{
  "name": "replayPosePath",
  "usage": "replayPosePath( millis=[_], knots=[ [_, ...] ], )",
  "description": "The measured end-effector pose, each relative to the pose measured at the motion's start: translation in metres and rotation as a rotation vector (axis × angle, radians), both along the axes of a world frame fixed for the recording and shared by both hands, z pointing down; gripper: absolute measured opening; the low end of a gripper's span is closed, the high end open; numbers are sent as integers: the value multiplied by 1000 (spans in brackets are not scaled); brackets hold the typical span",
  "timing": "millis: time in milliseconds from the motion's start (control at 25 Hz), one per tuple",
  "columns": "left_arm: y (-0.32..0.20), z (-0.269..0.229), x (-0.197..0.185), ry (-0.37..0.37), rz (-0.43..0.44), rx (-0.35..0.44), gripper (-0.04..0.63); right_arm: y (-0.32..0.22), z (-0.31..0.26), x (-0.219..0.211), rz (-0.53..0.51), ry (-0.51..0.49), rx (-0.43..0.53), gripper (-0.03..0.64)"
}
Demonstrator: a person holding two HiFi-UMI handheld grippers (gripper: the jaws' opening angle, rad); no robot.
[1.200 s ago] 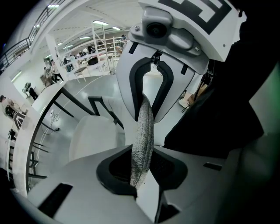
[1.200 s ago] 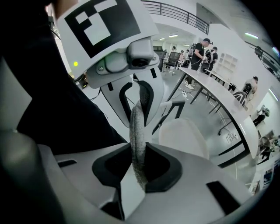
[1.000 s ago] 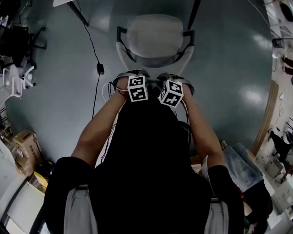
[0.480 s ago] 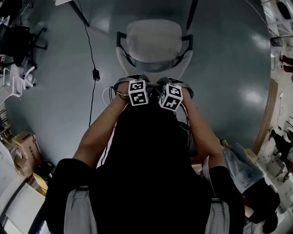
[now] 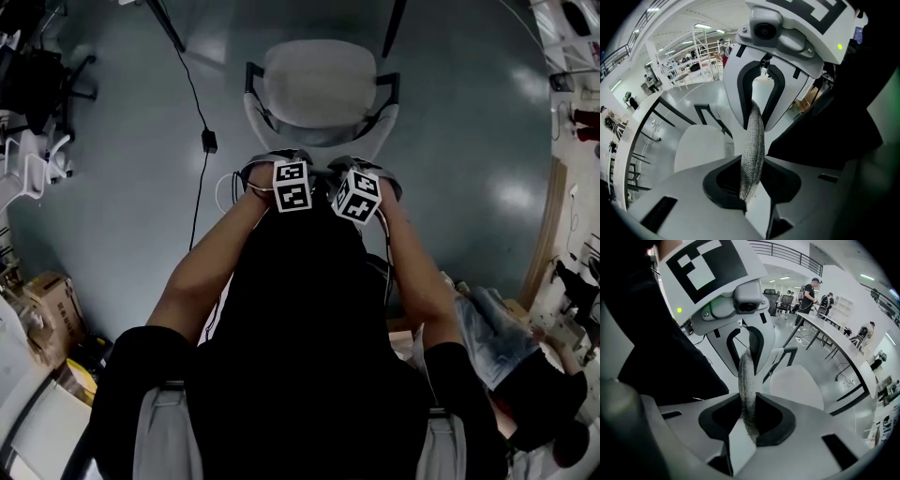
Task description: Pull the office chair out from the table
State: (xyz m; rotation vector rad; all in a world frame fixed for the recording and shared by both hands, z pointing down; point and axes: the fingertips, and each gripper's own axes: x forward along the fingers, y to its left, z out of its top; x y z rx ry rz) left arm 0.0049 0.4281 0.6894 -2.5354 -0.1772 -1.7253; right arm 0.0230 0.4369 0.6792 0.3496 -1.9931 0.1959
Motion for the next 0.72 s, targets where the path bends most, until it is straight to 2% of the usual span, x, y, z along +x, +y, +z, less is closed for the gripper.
replayPosePath(
  millis=[320,400,480,600,720],
  knots=[
    [-1,-1,0,35,34,14,116,-3,-2,-1,25,4,15,107],
    [-1,-11,-1,56,46,21,137,-3,-12,-2,38,-22,31,114],
    [-1,-25,2,90,62,23,150,-6,-31,-5,74,-94,53,114],
    [1,-57,10,226,32,-52,149,-20,-79,-15,199,-312,74,111],
    [-12,-108,14,449,-84,-130,135,-37,-135,-27,263,-483,130,80]
  ],
)
